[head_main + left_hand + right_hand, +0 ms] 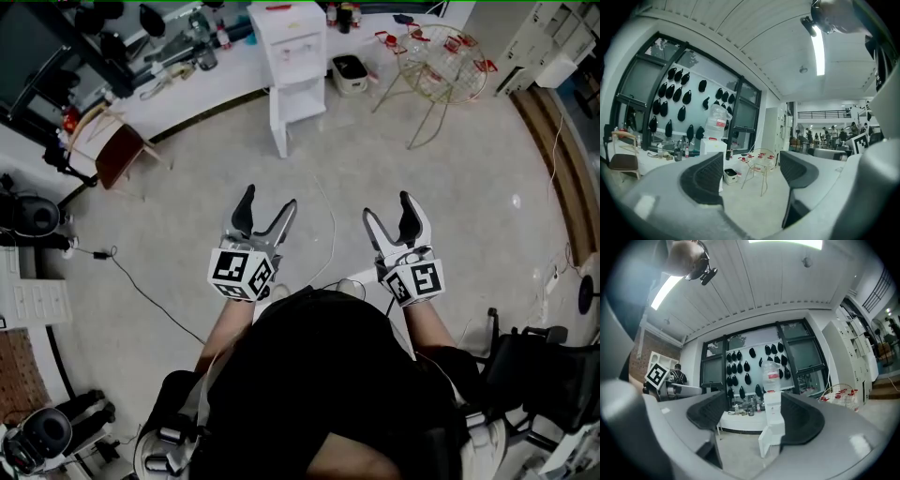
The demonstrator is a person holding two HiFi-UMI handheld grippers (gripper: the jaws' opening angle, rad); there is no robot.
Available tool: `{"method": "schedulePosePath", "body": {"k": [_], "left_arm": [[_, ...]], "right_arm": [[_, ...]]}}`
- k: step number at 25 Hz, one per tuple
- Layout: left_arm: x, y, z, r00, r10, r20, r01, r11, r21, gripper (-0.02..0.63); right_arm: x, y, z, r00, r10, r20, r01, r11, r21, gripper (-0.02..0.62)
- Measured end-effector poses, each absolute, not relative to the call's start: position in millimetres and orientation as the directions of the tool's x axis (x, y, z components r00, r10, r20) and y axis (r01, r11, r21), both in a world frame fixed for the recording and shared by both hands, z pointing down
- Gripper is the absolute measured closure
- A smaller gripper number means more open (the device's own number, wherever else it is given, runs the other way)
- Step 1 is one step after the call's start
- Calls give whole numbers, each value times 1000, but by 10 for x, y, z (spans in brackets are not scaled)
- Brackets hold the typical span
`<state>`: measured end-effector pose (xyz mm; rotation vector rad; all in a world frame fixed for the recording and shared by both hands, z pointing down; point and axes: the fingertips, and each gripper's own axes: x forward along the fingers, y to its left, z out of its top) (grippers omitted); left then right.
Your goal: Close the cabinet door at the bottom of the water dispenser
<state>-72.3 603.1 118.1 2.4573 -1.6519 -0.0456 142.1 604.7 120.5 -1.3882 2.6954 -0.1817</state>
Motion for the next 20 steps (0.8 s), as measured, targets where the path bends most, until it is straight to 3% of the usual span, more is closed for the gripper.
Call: {"method": "schedulePosePath", "body": {"k": [2, 7, 20], "left_arm": [[-598, 6025, 1195, 358, -931, 75, -924, -343, 168, 194], [-209, 6020, 1221, 342, -936, 84, -931, -325, 167, 160], [115, 6000, 1273, 276, -954, 119, -954, -256, 157, 155]], "right_arm": [[1596, 6029, 1214, -575, -817, -44, -802, 573, -167, 217], [1946, 6000, 1208, -591, -805, -55, -789, 591, -167, 210], [2258, 5796, 1361, -658, -751, -44, -734, 654, -184, 210]]}}
